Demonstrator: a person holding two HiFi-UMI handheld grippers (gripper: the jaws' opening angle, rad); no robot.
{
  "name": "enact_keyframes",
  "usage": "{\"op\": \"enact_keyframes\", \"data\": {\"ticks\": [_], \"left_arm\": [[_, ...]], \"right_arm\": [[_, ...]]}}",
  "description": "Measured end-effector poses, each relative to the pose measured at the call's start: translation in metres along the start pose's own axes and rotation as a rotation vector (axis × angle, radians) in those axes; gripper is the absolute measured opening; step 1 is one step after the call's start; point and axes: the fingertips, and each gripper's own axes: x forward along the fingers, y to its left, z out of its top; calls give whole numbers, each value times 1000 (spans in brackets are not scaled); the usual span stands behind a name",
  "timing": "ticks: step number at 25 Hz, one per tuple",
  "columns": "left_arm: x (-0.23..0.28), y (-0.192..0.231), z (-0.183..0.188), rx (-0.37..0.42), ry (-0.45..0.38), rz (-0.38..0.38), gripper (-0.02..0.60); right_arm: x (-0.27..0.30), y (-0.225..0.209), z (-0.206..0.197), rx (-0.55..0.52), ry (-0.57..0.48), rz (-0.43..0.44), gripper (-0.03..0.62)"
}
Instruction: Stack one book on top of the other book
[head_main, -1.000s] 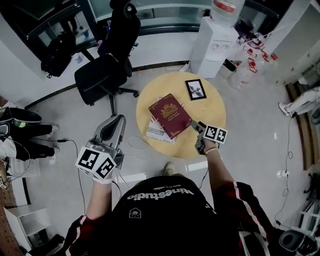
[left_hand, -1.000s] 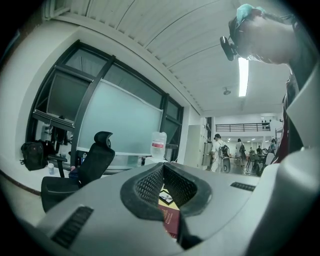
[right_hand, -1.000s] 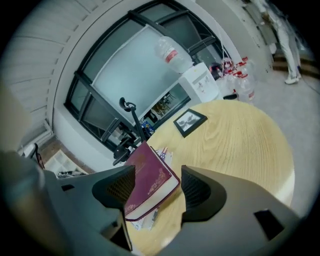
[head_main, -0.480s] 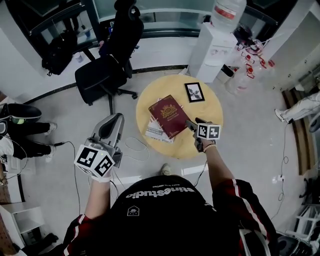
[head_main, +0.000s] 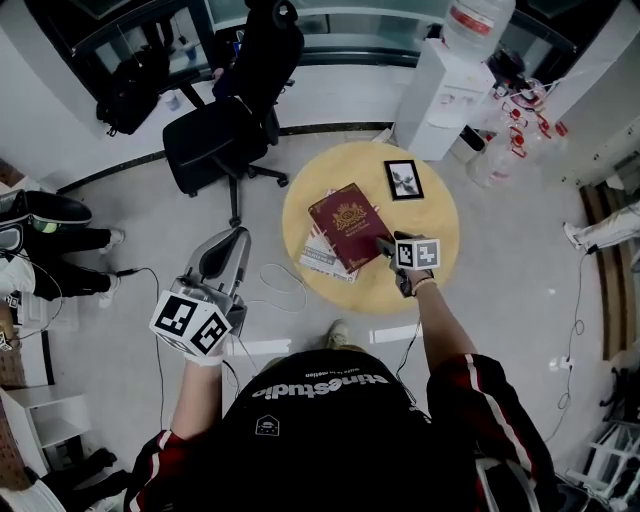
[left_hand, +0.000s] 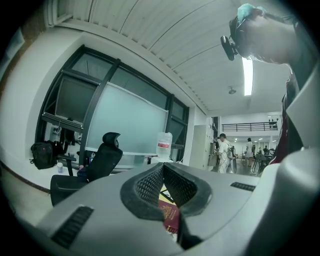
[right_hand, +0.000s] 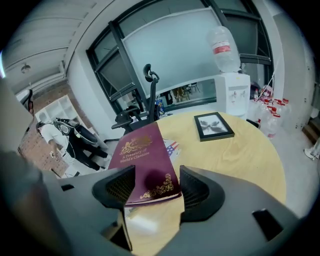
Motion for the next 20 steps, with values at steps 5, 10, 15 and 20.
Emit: {"op": "enact_keyframes", "data": {"ticks": [5,10,15,20], "left_arm": [[2,-2,-4,12,19,-6,17],[6,-1,-5,-2,23,8,17],[9,-2,-5,-2,20,-8,17],[11,-5,-2,-2,16,-21,17]], "right_arm": [[7,-1,0,-13,23,8,297],[10,-5,-2,-58,38,-12,237],[10,-4,-6,-44,48,-13,211],[7,-3,-11,23,27,-9,172]]}}
